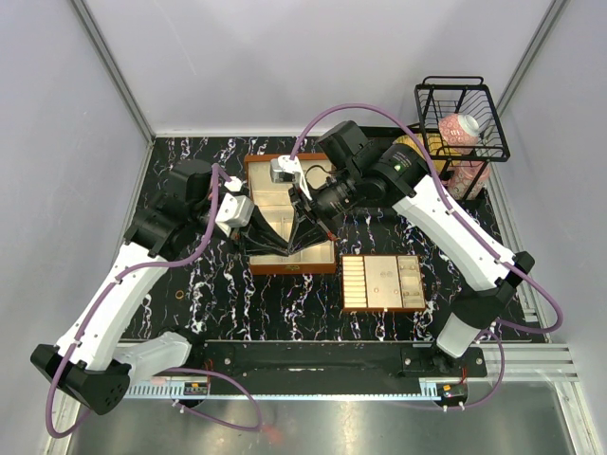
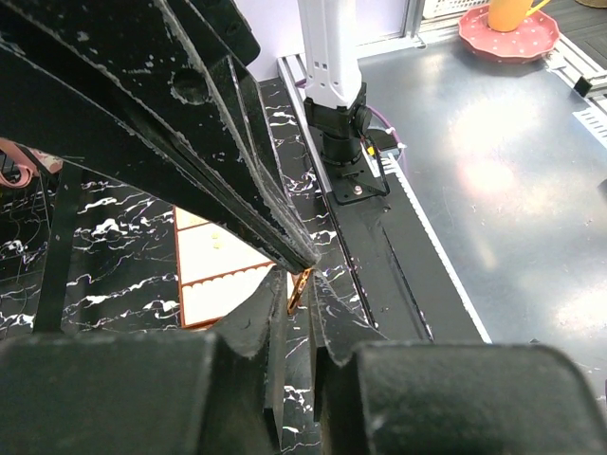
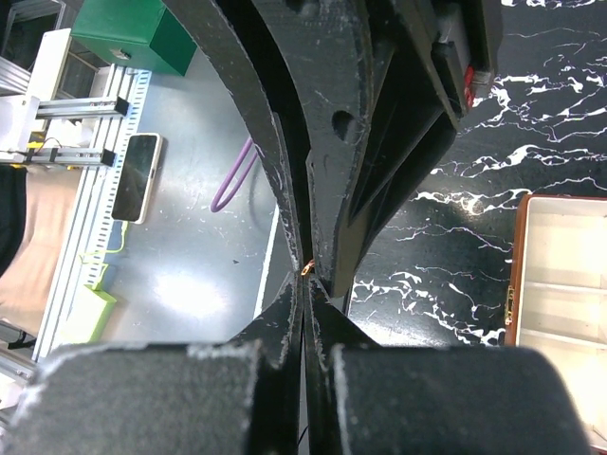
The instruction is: Organize the mixed jewelry
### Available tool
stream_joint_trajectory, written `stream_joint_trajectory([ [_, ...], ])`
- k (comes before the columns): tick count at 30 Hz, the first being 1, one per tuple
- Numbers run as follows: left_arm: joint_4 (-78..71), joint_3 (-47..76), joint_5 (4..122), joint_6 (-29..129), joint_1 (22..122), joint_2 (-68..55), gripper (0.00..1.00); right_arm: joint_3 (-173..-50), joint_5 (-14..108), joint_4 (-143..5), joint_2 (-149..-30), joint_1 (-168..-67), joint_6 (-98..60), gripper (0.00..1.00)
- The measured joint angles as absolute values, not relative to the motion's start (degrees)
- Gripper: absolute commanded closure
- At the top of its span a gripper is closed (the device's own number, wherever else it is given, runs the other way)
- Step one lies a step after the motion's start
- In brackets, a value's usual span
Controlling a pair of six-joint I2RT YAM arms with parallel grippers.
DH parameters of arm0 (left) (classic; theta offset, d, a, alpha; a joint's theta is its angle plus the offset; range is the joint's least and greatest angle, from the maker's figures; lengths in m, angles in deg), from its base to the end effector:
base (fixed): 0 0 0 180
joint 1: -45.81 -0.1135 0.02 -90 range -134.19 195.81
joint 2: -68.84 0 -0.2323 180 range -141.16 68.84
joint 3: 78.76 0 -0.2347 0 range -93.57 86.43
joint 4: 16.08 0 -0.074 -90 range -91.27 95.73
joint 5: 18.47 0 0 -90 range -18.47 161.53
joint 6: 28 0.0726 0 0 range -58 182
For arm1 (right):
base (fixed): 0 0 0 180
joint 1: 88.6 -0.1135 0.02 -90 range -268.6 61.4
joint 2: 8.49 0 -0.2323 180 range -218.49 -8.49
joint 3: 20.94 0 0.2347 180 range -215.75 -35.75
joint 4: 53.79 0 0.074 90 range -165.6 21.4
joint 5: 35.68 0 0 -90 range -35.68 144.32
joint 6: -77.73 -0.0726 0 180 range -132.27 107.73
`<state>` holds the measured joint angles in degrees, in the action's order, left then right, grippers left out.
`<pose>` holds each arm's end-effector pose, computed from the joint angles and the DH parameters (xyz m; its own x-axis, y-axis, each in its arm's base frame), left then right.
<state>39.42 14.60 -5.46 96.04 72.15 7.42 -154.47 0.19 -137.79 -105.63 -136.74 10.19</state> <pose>0.1471 -0.1518 0.3719 0.1036 0.0893 -0.9906 0.9606 -0.2674 0.0763 0.1673 0.2749 0.3972 -0.1495 -0.5023 -0.8517 -0.9285 -0.2248 0.2955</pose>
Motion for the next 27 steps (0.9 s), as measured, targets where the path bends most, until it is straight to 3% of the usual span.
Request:
stream_joint_trajectory([
  [14,39.2,14.8,-3.2,95.9,72.2,7.8,1.00,-154.5,1.6,-138.0,-105.5,-136.4,10.2,1.00],
  [17,39.1,14.8,-2.4,95.3,72.2,7.8,1.00,-154.5,2.7,-138.0,-105.3,-136.4,10.2,0.92],
  [21,38.2,14.8,-0.5,93.8,72.2,8.0,1.00,-154.5,4.5,-137.8,-104.7,-136.4,9.8,0.73],
  [27,35.0,14.8,1.9,89.7,72.2,8.0,1.00,-154.5,9.4,-137.2,-103.4,-136.3,9.0,0.66],
])
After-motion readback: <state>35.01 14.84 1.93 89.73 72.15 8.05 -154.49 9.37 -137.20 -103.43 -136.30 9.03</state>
